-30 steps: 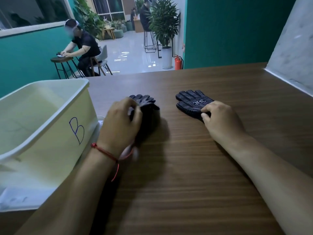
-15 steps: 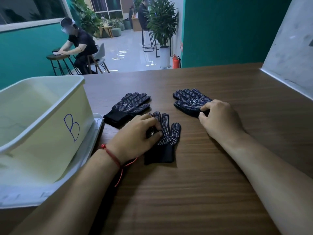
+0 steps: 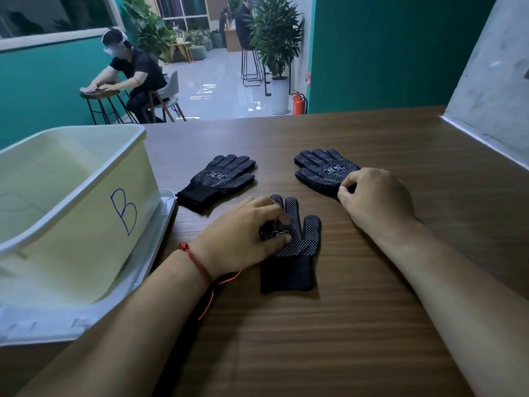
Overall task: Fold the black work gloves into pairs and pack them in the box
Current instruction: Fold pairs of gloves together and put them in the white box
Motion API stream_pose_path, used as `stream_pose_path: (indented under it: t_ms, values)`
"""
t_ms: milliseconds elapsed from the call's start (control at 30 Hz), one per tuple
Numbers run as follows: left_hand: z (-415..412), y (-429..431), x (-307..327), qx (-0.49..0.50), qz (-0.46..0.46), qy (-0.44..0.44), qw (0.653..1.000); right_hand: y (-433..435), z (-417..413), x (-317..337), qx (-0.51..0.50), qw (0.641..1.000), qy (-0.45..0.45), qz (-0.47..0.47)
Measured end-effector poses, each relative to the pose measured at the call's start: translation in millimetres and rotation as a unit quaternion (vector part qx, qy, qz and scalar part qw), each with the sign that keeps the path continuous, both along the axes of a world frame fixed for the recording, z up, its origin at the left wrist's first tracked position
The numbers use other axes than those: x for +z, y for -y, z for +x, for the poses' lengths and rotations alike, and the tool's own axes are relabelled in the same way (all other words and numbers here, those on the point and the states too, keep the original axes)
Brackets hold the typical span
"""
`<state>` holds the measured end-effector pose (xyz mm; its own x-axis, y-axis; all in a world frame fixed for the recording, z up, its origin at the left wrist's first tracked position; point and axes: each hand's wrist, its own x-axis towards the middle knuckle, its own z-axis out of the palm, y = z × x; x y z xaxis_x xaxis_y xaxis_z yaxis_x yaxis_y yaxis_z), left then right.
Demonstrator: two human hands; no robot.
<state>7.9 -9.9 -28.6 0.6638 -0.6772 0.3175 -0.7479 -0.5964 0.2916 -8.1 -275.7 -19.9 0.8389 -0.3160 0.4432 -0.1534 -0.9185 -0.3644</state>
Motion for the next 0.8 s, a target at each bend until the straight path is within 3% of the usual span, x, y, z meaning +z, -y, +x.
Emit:
stream_pose_path:
  t_ms: [167,400,467,567,667,800]
  values:
    - [-1,1,1,0.003,0.002,-0.004,1.000,-1,1,-3,0.023,0.999,0.024,0.004]
    - [-2,3,0,0.009,-0.004,0.012,1.000,-23,-20,19,0.080,0.984,0.155,0.028]
    - [-2,4,1,0.008,-0.021,0.027,0.999,-29,-28,27,0.126,0.973,0.177,0.071]
    - [-5,6,7,-0.007,-0.060,0.021,0.998,-36,-29,34,0.159,0.951,0.158,0.212]
    - [-3,5,6,0.000,-0.059,0.015,0.998,-44,-27,38,0.190,0.885,0.113,0.410]
    - [0,-1,5,0.033,-0.126,-0.030,0.991,-60,-29,48,0.265,0.714,0.067,0.644]
